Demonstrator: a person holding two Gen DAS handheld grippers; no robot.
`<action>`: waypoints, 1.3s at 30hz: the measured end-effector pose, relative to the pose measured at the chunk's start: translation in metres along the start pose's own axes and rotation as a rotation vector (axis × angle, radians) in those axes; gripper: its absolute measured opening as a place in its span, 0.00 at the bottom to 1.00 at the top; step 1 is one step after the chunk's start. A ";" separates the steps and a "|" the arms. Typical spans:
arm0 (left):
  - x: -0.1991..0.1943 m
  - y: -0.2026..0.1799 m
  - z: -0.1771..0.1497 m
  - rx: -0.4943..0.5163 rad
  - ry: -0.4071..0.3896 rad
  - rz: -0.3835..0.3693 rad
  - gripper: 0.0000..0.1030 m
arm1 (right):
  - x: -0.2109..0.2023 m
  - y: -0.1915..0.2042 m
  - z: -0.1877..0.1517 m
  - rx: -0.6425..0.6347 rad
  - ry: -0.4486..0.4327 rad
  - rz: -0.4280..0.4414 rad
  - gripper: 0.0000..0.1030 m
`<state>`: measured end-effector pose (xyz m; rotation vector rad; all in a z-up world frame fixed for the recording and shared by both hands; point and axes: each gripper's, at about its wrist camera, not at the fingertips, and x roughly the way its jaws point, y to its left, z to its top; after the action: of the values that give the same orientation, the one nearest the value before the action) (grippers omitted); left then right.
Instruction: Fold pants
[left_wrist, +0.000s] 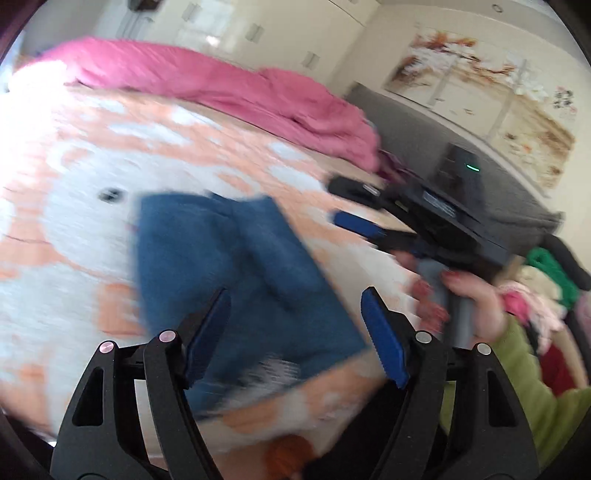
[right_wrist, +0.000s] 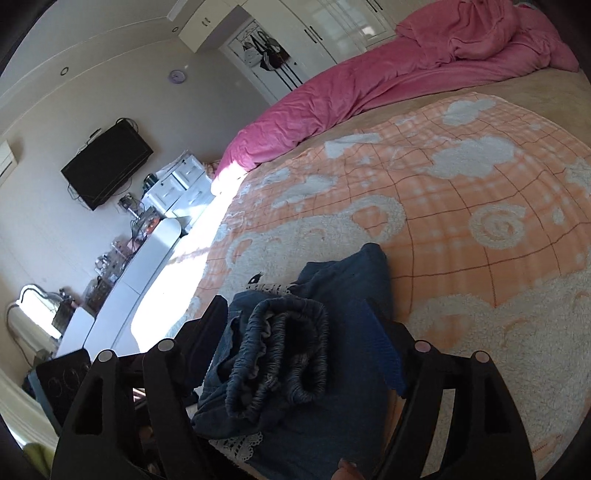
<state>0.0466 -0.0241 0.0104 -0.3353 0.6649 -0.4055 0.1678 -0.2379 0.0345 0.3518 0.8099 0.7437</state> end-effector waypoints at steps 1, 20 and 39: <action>-0.001 0.006 -0.002 -0.005 -0.002 0.030 0.63 | 0.006 0.008 -0.002 -0.027 0.019 -0.001 0.71; 0.041 -0.024 -0.032 0.238 0.132 0.060 0.54 | 0.084 0.027 -0.020 -0.131 0.192 -0.147 0.40; -0.003 0.014 -0.016 0.106 0.021 0.053 0.59 | 0.018 -0.001 -0.010 -0.064 -0.007 -0.097 0.60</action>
<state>0.0370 -0.0134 -0.0059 -0.2125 0.6688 -0.3925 0.1691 -0.2259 0.0180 0.2562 0.7896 0.6759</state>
